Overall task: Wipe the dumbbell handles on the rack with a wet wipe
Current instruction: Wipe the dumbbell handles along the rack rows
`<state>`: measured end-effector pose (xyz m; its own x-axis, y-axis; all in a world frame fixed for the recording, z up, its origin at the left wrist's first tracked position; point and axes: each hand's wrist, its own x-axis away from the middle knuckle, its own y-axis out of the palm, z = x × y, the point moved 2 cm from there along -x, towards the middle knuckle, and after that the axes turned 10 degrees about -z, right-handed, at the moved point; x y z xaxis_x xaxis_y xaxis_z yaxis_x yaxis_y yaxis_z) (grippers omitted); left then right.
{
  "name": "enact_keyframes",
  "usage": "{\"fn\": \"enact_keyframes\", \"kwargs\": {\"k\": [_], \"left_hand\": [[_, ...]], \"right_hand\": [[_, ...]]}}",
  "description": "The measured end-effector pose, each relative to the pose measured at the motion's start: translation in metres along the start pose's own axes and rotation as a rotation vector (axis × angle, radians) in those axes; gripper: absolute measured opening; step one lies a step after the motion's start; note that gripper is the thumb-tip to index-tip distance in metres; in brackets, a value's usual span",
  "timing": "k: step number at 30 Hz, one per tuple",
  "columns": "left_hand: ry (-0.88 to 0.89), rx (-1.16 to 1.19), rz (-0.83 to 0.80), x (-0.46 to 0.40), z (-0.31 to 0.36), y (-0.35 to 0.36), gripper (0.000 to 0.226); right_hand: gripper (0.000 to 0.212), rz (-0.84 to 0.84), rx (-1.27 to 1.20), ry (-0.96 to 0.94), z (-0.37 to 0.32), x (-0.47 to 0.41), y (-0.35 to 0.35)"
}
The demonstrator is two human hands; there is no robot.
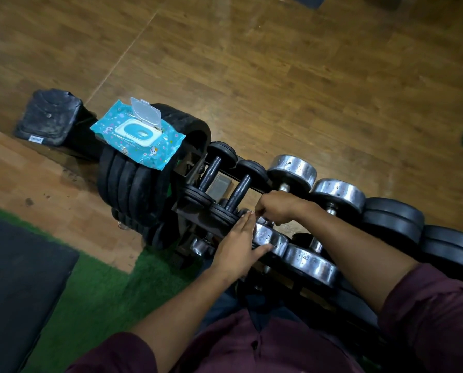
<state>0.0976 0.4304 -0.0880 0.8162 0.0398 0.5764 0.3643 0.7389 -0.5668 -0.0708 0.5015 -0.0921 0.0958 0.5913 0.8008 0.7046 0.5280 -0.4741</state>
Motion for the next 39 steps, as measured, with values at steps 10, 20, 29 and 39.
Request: {"fn": "enact_keyframes", "kwargs": {"k": [10,20,29,39], "left_hand": [[0.019,0.003,0.006,0.002,0.001,-0.001,0.098],[0.006,-0.027,0.007,-0.001,0.000,0.000,0.098],[-0.005,-0.035,0.023,0.000,0.001,0.000,0.097],[-0.015,-0.036,0.014,0.000,0.000,0.000,0.098]], "right_hand": [[0.012,0.599,-0.816,0.109,0.046,0.053,0.036],[0.016,0.367,-1.060,0.329,0.032,0.018,0.088],[0.028,0.324,-1.215,0.260,0.028,0.018,0.087],[0.021,0.292,-1.675,0.260,0.035,0.006,0.090]]}}
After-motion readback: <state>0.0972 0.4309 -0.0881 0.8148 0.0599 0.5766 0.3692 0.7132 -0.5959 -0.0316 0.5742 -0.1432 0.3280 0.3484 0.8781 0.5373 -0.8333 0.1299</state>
